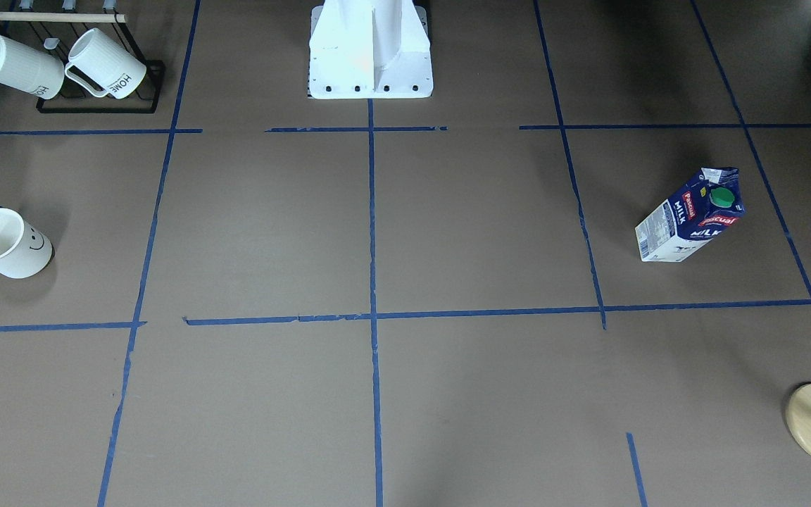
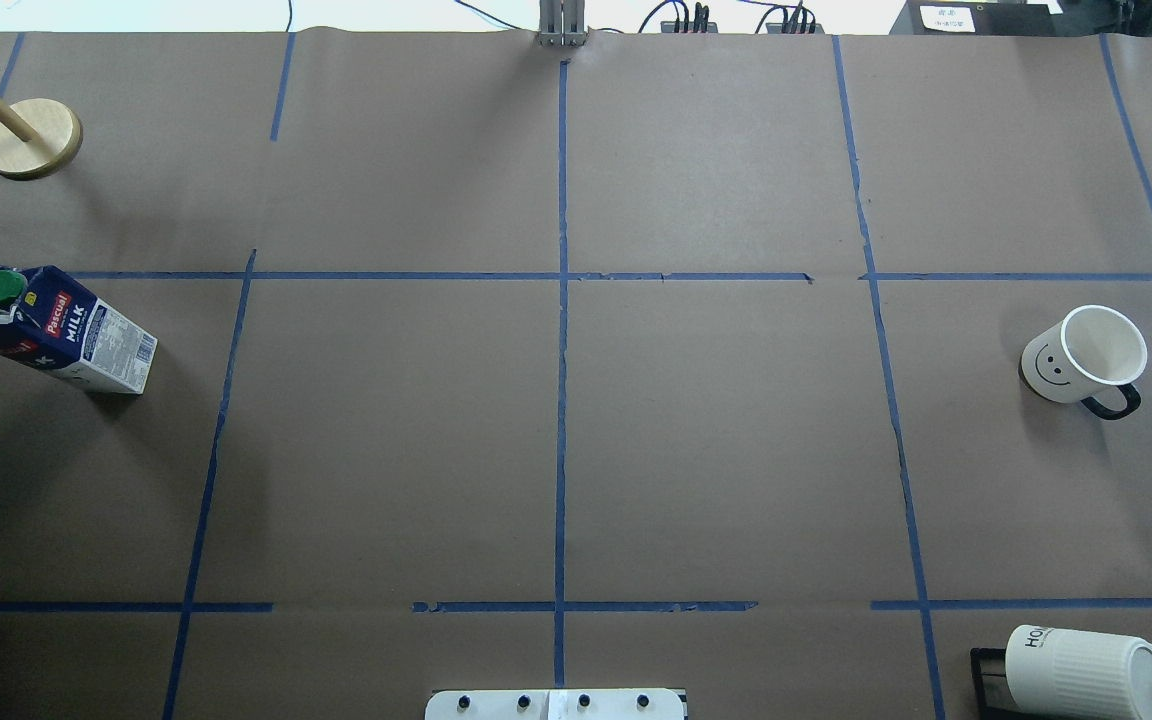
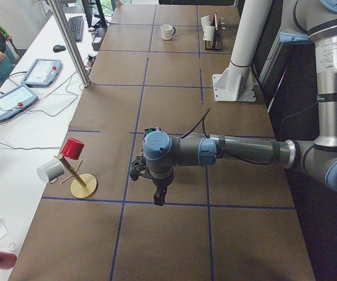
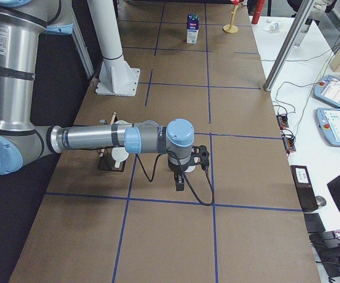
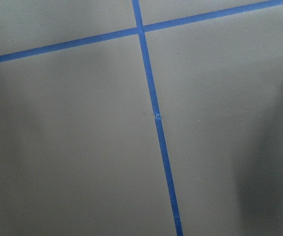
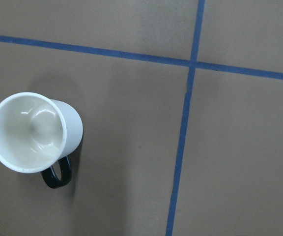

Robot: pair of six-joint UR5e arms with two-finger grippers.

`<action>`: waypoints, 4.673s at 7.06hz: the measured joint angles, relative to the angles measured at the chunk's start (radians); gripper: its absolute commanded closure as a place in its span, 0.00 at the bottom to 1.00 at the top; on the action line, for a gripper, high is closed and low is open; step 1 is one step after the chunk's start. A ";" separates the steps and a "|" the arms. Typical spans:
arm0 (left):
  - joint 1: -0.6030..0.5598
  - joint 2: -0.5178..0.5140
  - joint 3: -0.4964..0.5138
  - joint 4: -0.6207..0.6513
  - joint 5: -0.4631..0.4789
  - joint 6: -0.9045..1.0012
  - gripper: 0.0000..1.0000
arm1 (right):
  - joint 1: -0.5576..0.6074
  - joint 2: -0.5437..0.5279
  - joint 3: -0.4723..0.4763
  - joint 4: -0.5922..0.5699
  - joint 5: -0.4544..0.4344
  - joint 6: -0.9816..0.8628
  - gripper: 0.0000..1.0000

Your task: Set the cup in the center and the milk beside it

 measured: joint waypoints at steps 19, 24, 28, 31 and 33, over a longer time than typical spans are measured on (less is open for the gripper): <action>0.003 0.000 -0.008 -0.002 -0.002 0.001 0.00 | -0.426 0.211 -0.202 0.397 -0.133 0.480 1.00; 0.003 0.000 -0.021 -0.002 -0.002 0.001 0.00 | -0.684 0.748 -0.253 -0.011 -0.262 0.908 0.99; 0.003 0.000 -0.023 -0.002 -0.003 0.002 0.00 | -0.805 0.975 -0.439 -0.026 -0.335 1.110 0.99; 0.003 0.001 -0.022 0.000 -0.034 0.001 0.00 | -0.831 0.995 -0.492 0.015 -0.338 1.171 0.89; 0.003 0.003 -0.022 0.000 -0.052 0.000 0.00 | -0.839 1.009 -0.518 0.037 -0.338 1.224 0.02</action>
